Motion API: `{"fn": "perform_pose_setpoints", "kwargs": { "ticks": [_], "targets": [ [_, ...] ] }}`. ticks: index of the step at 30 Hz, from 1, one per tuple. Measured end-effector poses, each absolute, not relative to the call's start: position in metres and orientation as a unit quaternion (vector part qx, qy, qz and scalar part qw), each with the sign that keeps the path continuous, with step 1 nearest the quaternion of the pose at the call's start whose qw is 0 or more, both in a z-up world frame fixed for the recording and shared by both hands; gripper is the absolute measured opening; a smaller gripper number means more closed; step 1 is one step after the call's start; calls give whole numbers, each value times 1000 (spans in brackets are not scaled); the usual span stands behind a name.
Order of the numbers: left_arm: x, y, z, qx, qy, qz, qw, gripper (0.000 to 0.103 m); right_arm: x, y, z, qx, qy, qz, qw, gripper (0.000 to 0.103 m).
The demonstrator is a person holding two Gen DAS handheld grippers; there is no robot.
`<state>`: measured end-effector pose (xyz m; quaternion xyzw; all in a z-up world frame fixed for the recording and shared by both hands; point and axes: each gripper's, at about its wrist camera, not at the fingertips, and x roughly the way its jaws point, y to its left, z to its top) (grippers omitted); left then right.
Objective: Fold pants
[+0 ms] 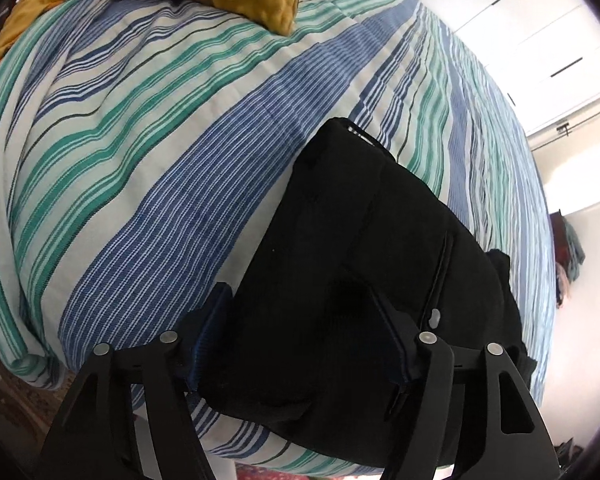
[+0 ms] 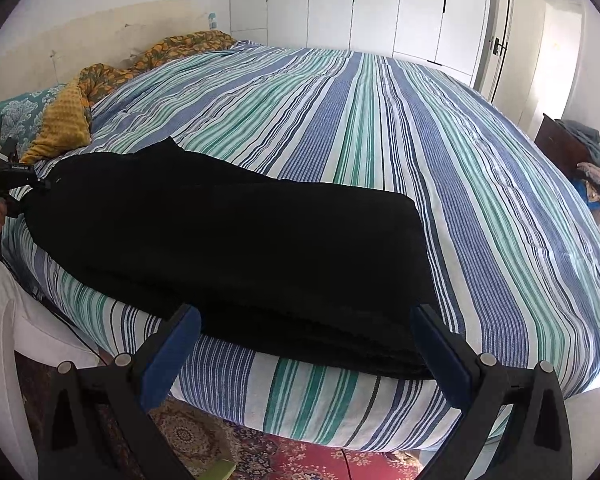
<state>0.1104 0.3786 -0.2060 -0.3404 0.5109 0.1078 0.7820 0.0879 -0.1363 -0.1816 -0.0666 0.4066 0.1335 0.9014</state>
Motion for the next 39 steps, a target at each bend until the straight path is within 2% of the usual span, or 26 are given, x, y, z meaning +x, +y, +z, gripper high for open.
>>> {"fn": "perform_pose_setpoints", "kwargs": {
  "ticks": [1,2,4,11,18,21,24,28,30,33,34,35,36,37,38,39],
  "targets": [
    [109,379,-203,-336,511,114,783,37,88,-137,-182,-66,407,132,901,103],
    [107,380,-200,-335,510,118,783,19,88,-138,-181,-64,407,131,902,103],
    [103,379,-189,-328,507,128,787,14,88,-139,-181,-61,406,128,903,103],
    [106,316,-111,-176,503,187,826,12,88,-143,-180,-52,403,128,904,103],
    [111,209,-16,-121,442,66,886,11,88,-156,-175,-16,397,126,909,103],
    [123,136,-6,-94,434,-5,896,10,92,-167,-175,11,399,118,909,103],
    [135,66,-27,-72,442,-66,892,9,95,-175,-174,28,402,108,909,103],
    [157,-7,-96,-87,489,-135,857,11,95,-185,-171,46,398,97,911,103],
    [163,-34,-124,-62,531,-134,834,11,95,-189,-170,53,396,94,912,103],
    [155,-28,-111,-71,521,-155,836,12,93,-197,-168,68,395,92,912,103],
    [150,-17,-97,-75,506,-162,844,17,91,-202,-167,76,391,93,912,103],
    [147,-5,-83,-74,491,-158,853,29,91,-206,-166,86,388,95,913,103],
    [146,13,-64,-74,472,-144,866,37,91,-209,-165,96,385,98,913,103],
    [143,35,-50,-76,449,-122,882,51,92,-210,-165,106,384,104,911,103],
    [138,58,-39,-80,425,-93,897,57,94,-210,-165,114,385,112,909,103],
    [133,82,-33,-88,407,-62,907,57,97,-207,-166,121,387,125,905,103]
  ]
}}
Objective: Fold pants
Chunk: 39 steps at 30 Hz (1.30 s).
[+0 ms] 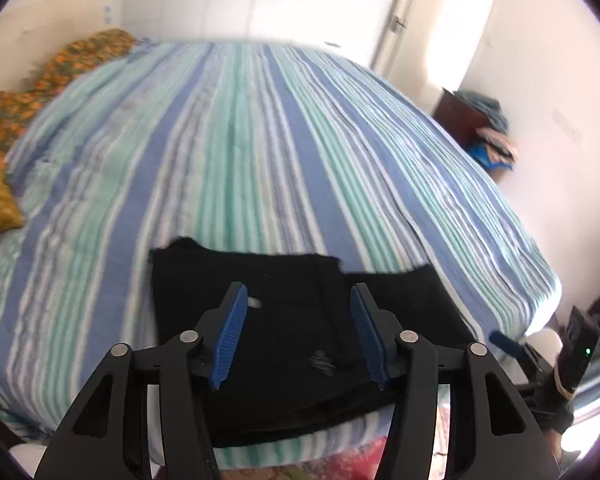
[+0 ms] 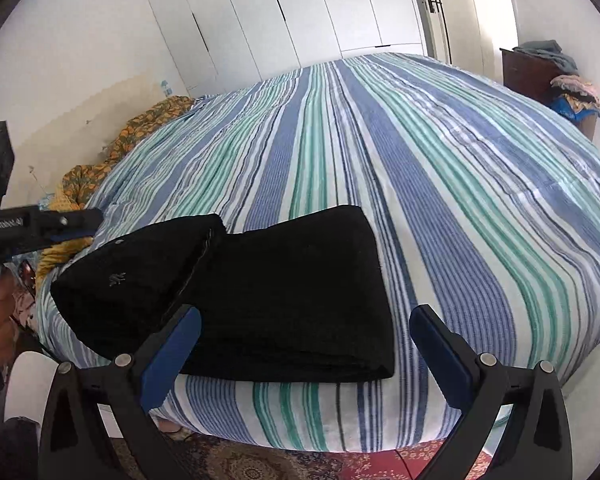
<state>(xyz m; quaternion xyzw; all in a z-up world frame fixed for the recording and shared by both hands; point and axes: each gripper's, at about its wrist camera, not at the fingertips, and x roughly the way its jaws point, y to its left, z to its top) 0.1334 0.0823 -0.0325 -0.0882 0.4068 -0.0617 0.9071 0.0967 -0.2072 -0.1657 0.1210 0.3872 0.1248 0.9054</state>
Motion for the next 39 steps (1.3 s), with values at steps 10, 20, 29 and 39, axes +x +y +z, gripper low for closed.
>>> {"fn": "perform_pose_setpoints", "kwargs": {
  "ticks": [10,20,29,39],
  "targets": [
    [118,145,-120,-136,460,33,877,25,144,-147,-176,270,453,388,756,102],
    [106,156,-129,-183,457,37,869,25,225,-97,-239,356,615,399,581,80],
    [97,171,-148,-206,454,59,865,25,231,-84,-245,334,663,411,530,70],
    [94,174,-152,-201,458,75,863,25,235,-73,-266,421,663,397,475,59]
  ]
}}
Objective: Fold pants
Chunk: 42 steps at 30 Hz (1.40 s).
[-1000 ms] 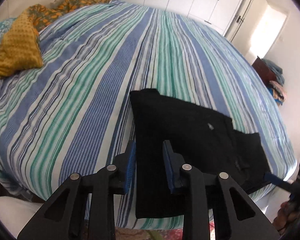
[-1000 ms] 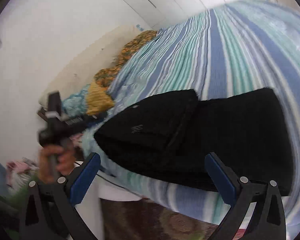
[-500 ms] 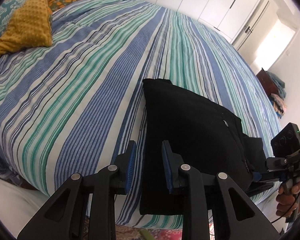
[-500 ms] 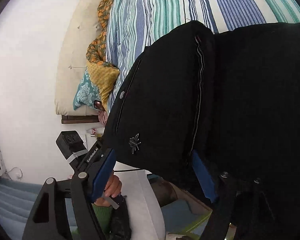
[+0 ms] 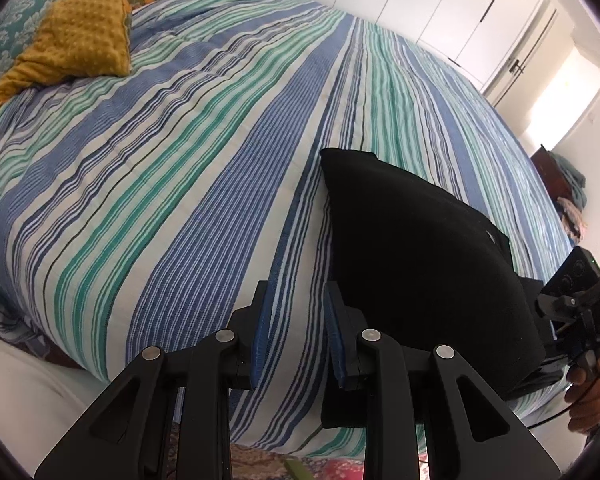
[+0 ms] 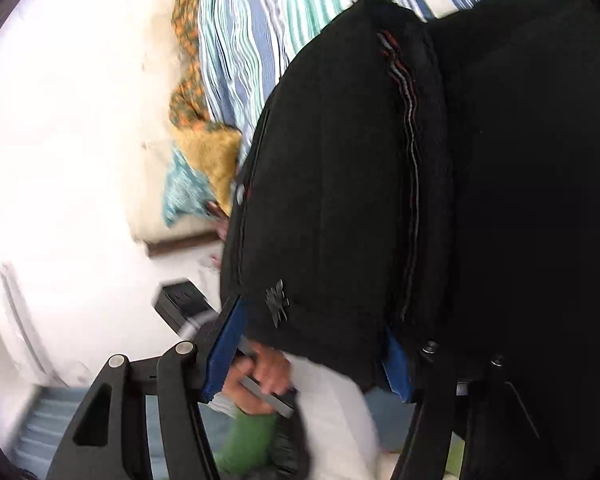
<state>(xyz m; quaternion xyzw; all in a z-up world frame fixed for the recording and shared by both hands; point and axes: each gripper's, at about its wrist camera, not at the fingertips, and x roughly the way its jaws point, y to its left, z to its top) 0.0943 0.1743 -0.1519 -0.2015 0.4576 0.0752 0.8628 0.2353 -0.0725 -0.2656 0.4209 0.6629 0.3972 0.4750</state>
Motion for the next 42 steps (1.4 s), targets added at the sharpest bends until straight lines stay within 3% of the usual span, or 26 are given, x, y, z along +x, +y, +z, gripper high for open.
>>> {"fn": "perform_pose_setpoints", "kwargs": {
  "ticks": [2,3,18,23,32,36,39,42],
  "targets": [
    [94,175,-153,-200,458,78,863,25,233,-78,-275,452,653,377,477,38],
    [94,176,-153,-199,459,80,862,25,231,-81,-276,455,648,367,488,20],
    [88,175,-147,-196,449,78,868,26,226,-142,-79,344,501,441,661,18],
    [88,171,-145,-189,448,72,871,26,215,-192,-82,335,506,402,686,18],
    [87,141,-139,-154,459,44,874,26,195,-277,-158,409,520,337,669,18],
    [89,108,-129,-107,460,9,881,29,185,-295,-189,370,532,299,701,18],
    [91,84,-116,-70,461,-15,884,30,179,-292,-214,308,571,261,715,29],
    [93,71,-99,-62,448,-30,891,30,177,-299,-202,303,563,247,728,42]
  ]
}}
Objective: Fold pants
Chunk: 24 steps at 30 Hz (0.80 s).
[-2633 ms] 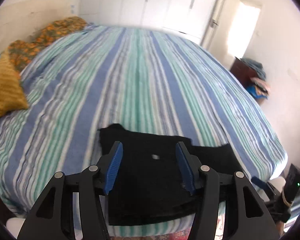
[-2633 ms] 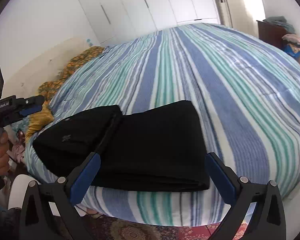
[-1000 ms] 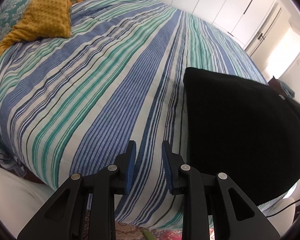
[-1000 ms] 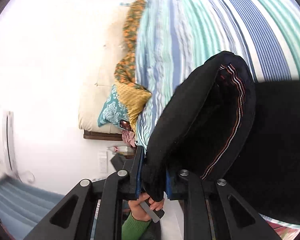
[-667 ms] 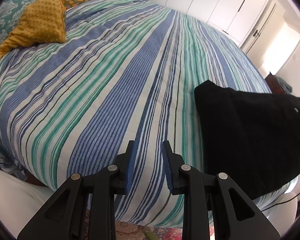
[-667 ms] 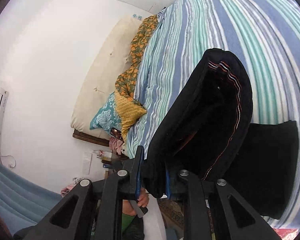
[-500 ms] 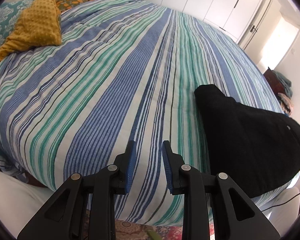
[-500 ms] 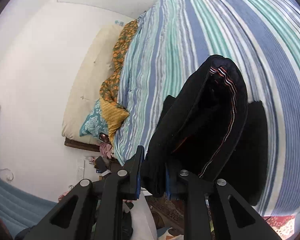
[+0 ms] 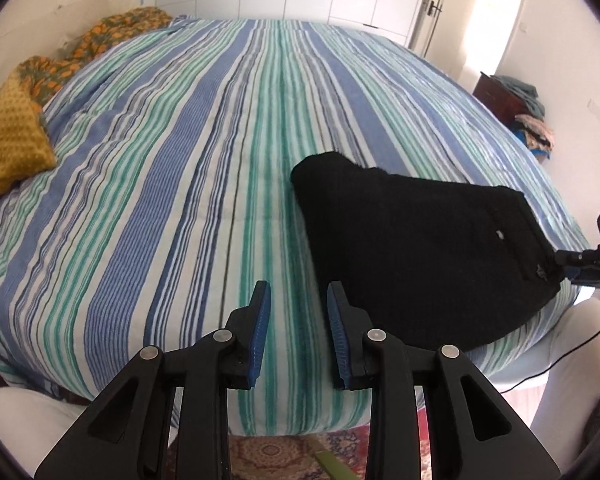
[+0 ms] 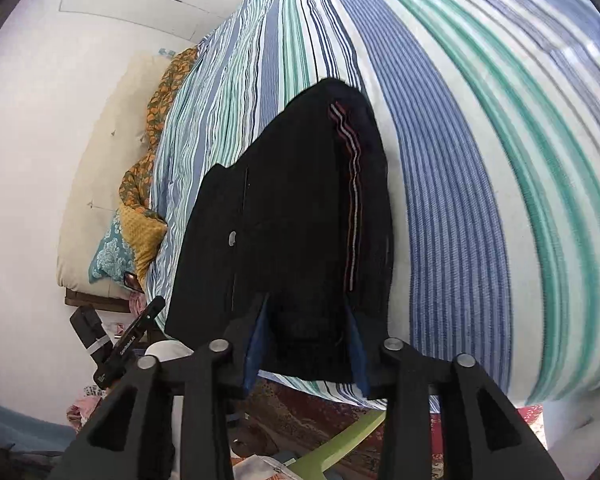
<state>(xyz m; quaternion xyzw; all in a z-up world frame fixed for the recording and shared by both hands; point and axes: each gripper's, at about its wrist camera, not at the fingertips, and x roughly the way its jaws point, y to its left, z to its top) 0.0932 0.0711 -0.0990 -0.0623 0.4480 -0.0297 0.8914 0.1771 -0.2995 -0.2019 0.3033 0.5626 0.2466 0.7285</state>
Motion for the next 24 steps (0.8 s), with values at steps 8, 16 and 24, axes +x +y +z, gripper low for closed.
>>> {"fn": "perform_pose_setpoints", "kwargs": {
  "ticks": [8,16,24],
  "targets": [
    [120,15,-110,2,465,-66,883,29,175,-267,-95,135,438,265,848,42],
    [92,9,-135,79,500,-50,861,29,141,-239,-190,93,533,251,803,42],
    [121,11,-121,72,489,-33,869,45,205,-226,-113,57,453,261,850,42]
  ]
}}
